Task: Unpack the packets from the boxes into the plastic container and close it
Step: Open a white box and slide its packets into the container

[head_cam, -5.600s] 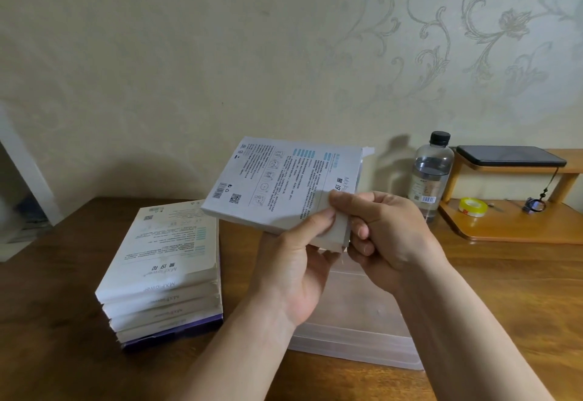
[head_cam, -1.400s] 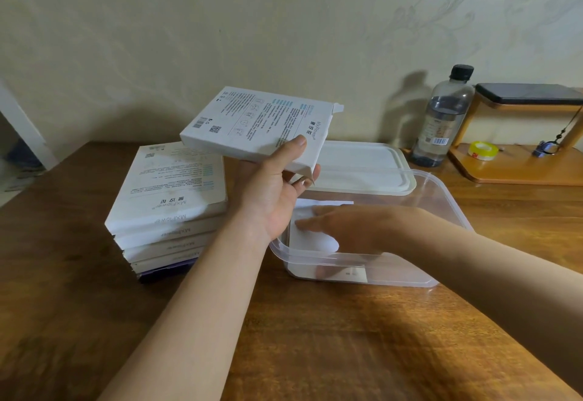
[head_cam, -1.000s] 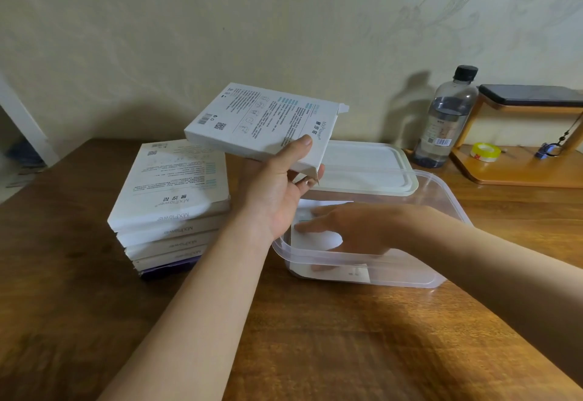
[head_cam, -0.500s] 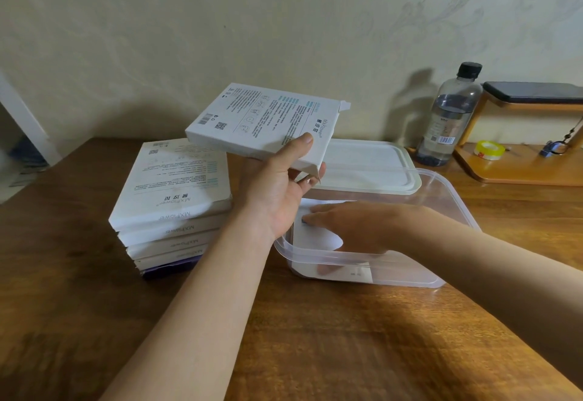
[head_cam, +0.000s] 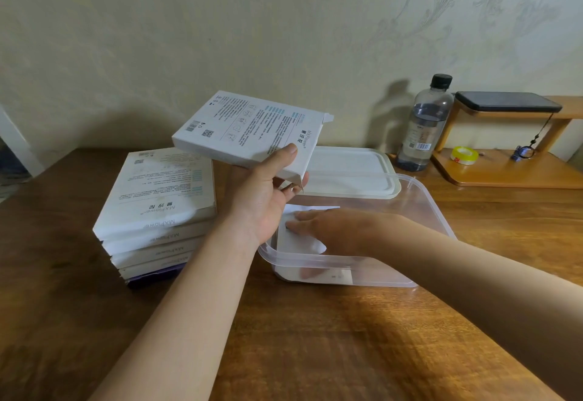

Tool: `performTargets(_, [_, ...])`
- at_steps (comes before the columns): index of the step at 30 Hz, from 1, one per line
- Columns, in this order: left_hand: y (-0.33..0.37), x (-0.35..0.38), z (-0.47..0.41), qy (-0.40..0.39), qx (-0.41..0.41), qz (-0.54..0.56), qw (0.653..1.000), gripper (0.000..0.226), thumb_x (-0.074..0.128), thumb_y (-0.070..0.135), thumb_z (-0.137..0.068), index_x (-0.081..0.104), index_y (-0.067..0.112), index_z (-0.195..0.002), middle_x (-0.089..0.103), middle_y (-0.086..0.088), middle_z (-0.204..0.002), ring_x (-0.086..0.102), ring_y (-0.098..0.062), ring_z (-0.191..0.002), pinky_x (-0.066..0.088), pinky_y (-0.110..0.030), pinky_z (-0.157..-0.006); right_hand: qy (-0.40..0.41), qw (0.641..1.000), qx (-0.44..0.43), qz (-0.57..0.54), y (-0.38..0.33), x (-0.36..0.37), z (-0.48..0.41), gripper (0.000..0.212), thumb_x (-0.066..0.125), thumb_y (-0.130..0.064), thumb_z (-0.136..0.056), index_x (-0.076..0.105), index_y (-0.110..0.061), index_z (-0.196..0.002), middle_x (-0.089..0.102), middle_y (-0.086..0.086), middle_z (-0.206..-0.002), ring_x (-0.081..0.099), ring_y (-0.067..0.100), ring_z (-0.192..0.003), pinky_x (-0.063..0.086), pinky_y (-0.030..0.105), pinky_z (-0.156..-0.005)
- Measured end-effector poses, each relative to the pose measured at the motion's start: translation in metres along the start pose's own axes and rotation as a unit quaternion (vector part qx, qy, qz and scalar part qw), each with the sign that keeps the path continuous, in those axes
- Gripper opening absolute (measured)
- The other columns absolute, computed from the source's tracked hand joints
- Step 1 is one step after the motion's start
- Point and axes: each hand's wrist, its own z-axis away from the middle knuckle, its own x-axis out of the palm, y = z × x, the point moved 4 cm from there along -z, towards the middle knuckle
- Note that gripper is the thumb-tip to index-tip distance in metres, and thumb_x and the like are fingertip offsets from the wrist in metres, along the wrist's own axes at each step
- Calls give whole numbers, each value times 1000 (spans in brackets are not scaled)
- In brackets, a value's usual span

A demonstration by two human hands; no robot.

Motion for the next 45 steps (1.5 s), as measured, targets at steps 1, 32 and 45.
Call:
performTargets(1, [0,0,-1,0,0,-3,1000,34,68,-1,-88,65,27,-108,74,0,-109,71,-18,-90,54,-39,-82,2,1000,0,0,0,0,0,91,64,-57,-87,14,-29,-158,8,-1,-167,15,24,-151,17,41,-120])
performTargets(32, [5,5,3,-46,-5,-34,998,32,73,8,-77,76,35,-94,77,-2,-97,73,-20,-82,48,-50,-91,324,597,45,-733,24,-65,41,15,63,-14,-93,71,-13,-80,60,5,-71,51,18,-55,46,30,-53])
performTargets(45, [3,18,10,-86,-58,-9,995,51,75,8,-81,61,10,-131,69,-18,-111,66,-32,-99,57,-36,-71,280,551,-42,-785,23,-73,51,22,47,-11,-98,49,-6,-76,40,7,-50,32,19,-37,33,25,-40])
